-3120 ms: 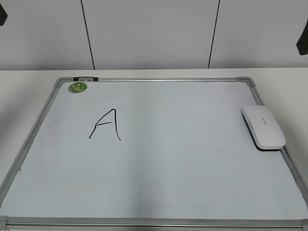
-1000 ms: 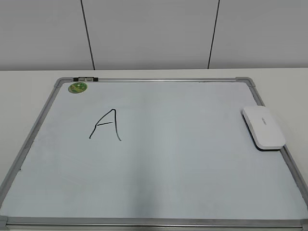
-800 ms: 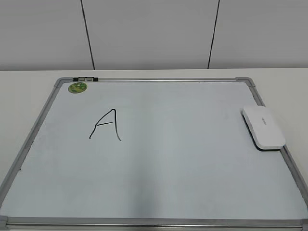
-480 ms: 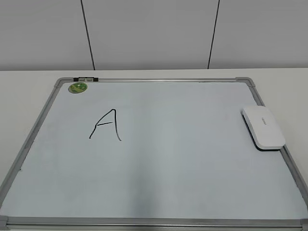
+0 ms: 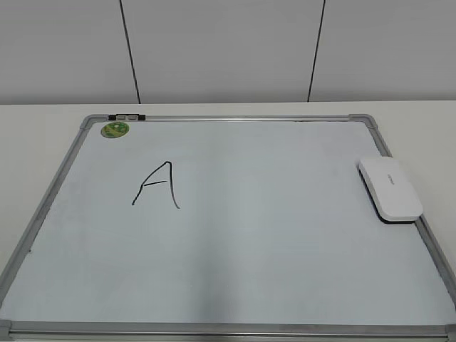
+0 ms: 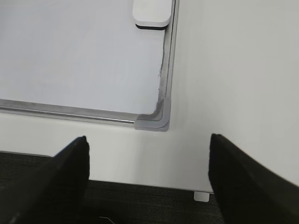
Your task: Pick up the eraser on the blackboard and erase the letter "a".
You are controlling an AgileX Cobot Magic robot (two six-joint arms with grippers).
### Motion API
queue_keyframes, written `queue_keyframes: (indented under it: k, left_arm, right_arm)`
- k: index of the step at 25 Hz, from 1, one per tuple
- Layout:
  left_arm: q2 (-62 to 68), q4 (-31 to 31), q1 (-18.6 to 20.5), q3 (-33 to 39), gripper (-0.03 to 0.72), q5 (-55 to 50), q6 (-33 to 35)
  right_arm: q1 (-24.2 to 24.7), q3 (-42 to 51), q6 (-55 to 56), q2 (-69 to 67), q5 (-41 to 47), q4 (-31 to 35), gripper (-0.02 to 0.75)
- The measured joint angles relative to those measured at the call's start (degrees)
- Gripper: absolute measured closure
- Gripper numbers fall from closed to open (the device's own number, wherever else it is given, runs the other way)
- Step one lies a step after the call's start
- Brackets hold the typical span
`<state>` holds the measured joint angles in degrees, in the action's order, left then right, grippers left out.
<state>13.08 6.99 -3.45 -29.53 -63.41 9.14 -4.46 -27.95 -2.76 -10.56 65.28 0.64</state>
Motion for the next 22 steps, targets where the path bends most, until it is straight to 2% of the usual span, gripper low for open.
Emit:
queue_keyframes:
  k: [9,22]
  left_arm:
    - [-0.63,-0.09,0.00,0.11,0.224,0.23,0.00]
    - [-12.52,-0.12,2.09,0.19,0.225,0.12,0.00]
  right_arm:
    - [0.00,0.00,0.00,0.00,-0.11,0.03,0.150]
    - [2.40,0.00,0.00,9.48,-0.09,0.03,0.151]
